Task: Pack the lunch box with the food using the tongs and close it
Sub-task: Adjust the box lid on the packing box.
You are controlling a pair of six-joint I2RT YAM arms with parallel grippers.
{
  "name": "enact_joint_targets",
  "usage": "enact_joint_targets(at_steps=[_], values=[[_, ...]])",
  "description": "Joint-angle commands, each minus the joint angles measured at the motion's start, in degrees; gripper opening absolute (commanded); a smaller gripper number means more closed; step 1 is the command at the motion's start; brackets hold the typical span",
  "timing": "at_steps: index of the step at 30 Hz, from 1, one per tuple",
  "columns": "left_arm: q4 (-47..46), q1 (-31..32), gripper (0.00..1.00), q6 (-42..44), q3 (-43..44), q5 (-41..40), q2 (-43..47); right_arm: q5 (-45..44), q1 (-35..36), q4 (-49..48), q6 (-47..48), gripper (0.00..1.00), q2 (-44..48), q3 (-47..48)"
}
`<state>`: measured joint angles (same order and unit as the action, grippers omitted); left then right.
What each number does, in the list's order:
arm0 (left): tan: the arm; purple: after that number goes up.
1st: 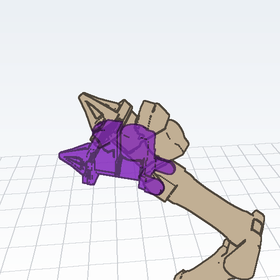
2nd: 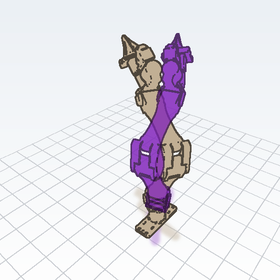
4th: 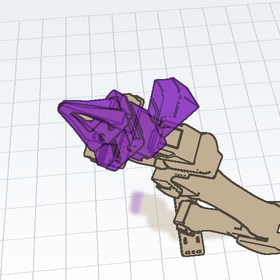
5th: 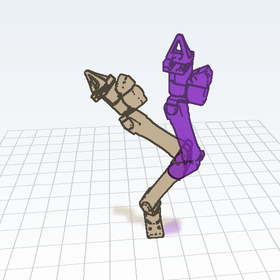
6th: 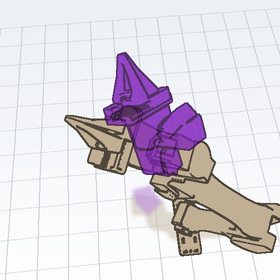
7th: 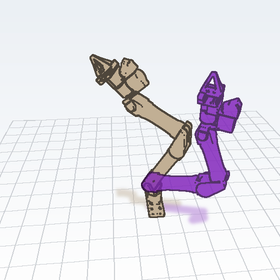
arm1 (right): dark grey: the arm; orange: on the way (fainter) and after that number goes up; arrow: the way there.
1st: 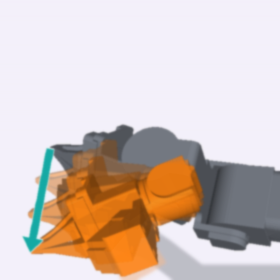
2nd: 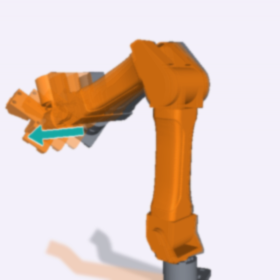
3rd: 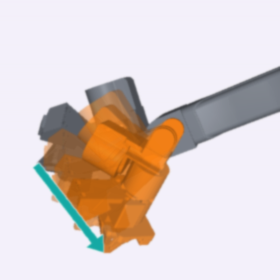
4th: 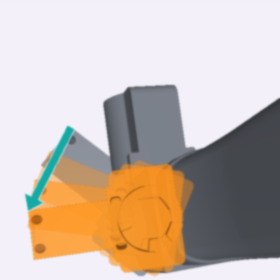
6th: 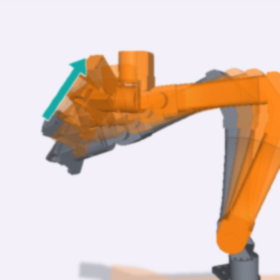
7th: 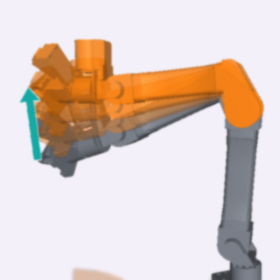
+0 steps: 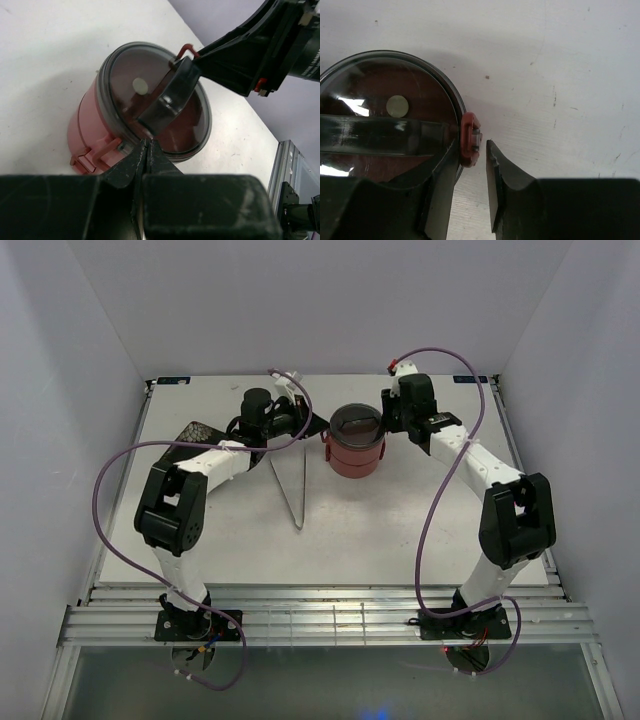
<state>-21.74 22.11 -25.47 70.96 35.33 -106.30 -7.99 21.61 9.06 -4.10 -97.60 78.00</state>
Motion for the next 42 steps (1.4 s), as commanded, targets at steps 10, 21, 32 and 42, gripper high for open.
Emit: enact_joint_targets(at_steps=[10,21,32,42], values=[[0.38,0.13,0.13,1.39,0.76,-0.97,-0.31,5.52,-3.06,-0.80,-5.83,0.17,0.04,0.93],[0.73,0.13,0.13,1.39,0.32,-1.58,-0.40,13.78,-7.63,-2.99,-10.84,0.32,1.01,-4.61],[1.70,0.13,0.13,2.18,-1.26,-4.83,2.85,16.34,-10.44,-1.25,-6.65,0.55,5.05,-7.42],[3.37,0.13,0.17,2.89,-4.95,-8.79,7.77,32.49,-10.44,0.59,16.82,0.65,3.04,-0.31]])
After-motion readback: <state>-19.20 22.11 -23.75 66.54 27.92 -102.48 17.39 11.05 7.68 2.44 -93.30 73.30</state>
